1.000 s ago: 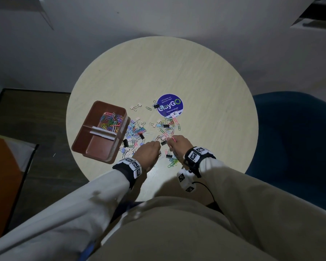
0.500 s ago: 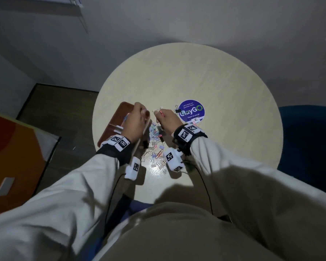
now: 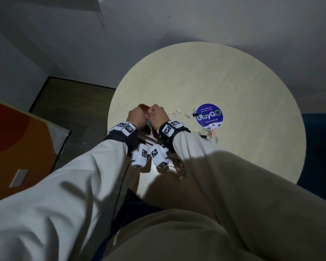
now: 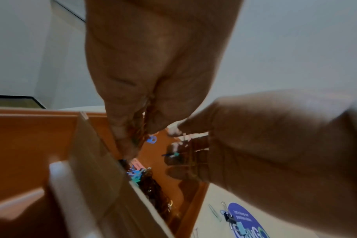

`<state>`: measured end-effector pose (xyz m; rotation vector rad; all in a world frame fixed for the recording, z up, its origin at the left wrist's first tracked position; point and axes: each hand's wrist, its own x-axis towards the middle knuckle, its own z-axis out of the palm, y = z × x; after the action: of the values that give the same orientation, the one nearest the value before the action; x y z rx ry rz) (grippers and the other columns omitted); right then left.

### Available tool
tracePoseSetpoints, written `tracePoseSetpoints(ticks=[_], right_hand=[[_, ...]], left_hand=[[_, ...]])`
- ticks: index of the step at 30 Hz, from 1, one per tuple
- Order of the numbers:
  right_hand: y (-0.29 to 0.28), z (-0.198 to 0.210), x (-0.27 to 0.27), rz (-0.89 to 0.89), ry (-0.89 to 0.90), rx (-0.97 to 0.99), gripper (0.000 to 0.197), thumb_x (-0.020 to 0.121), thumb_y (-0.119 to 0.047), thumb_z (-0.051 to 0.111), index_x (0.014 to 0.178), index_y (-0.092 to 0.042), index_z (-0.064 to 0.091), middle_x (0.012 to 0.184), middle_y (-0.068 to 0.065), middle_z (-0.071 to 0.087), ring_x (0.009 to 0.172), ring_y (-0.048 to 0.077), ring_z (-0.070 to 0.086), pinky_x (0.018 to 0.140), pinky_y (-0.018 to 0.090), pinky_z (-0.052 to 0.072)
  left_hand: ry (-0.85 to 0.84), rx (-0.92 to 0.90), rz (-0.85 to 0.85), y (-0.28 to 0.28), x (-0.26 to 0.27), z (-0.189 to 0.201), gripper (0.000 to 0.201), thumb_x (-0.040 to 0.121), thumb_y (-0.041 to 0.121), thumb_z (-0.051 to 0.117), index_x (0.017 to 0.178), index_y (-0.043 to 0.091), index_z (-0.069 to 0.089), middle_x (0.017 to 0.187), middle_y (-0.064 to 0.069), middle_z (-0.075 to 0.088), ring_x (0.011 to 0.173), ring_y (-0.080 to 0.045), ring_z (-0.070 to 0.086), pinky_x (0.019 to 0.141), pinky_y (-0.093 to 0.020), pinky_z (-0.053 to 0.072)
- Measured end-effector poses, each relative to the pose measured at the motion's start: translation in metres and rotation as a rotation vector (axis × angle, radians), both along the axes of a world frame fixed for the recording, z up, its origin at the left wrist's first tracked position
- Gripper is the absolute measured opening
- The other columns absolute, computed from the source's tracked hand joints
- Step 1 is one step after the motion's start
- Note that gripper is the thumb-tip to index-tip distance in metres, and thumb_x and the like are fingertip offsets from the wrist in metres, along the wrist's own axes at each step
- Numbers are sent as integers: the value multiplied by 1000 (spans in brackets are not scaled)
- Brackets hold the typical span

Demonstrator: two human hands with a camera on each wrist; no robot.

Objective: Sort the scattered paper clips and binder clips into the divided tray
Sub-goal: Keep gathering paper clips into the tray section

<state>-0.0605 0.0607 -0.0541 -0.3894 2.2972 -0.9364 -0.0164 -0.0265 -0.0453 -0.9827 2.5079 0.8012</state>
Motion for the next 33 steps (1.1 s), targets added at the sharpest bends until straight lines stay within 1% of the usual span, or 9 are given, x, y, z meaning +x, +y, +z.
tracePoseSetpoints(ticks=[3, 7, 13, 16, 19, 24, 27, 30, 33], right_hand=[[8, 1, 2, 106, 31, 42, 29, 95, -6, 42, 120, -5, 58, 127, 19, 54, 112, 36, 55, 86, 34, 41], [21, 5, 7, 150, 63, 10, 31, 92, -3, 45, 119, -8, 60, 125, 18, 56, 114, 35, 54, 89, 34, 42], [64, 5, -4, 4, 191, -200, 27, 88, 1, 44, 104, -11, 63, 107, 12, 63, 95, 27, 61, 83, 34, 49], [100, -11, -14, -88, 250, -157, 23, 91, -4, 44, 97, -19, 60, 101, 6, 64, 85, 23, 63, 77, 41, 54], [142, -29, -24, -166, 243, -46, 21, 92, -7, 43, 97, -21, 58, 102, 4, 64, 84, 22, 66, 75, 43, 56], [203, -47, -30, -212, 259, 164, 19, 91, -10, 44, 97, -21, 58, 107, 5, 62, 90, 26, 62, 77, 40, 54], [227, -57, -29, -126, 336, 275, 28, 89, -5, 45, 108, -18, 61, 116, 9, 55, 102, 29, 57, 80, 42, 52], [241, -63, -31, 37, 353, 363, 43, 89, -1, 44, 125, -20, 58, 131, 8, 49, 115, 30, 51, 87, 41, 51], [247, -67, -36, 227, 340, 470, 60, 87, 0, 49, 142, -23, 44, 150, 8, 36, 129, 33, 42, 98, 43, 47]], left_hand=[[-53, -6, -14, 4, 1, 0, 29, 97, 7, 47, 120, -3, 62, 124, -24, 63, 114, -40, 58, 85, -38, 46], [-30, -25, 6, 10, 7, -2, 31, 97, 9, 48, 124, 0, 60, 127, -24, 61, 118, -40, 56, 93, -41, 46], [282, -157, 20, 43, 15, 1, 25, 92, 6, 50, 115, 3, 59, 116, -21, 60, 109, -39, 56, 91, -44, 47], [419, -248, -47, 72, 12, 7, 15, 94, 11, 52, 106, 7, 60, 108, -17, 60, 103, -35, 55, 87, -43, 42], [477, -217, -186, 102, 5, 6, 11, 95, 12, 53, 104, 11, 60, 104, -12, 59, 100, -29, 54, 85, -38, 42], [366, -133, -450, 140, -7, -19, 24, 97, 15, 53, 115, 16, 68, 111, -10, 61, 103, -28, 58, 91, -43, 48], [270, -131, -619, 159, -11, -38, 26, 99, 25, 53, 121, 21, 67, 113, -8, 61, 103, -30, 59, 87, -44, 50], [161, -230, -773, 168, -13, -57, 34, 93, 20, 59, 127, 24, 56, 115, -9, 57, 102, -34, 57, 80, -41, 50], [97, -301, -856, 170, -12, -69, 61, 88, 17, 63, 143, 24, 40, 128, -12, 48, 109, -36, 52, 86, -44, 45]])
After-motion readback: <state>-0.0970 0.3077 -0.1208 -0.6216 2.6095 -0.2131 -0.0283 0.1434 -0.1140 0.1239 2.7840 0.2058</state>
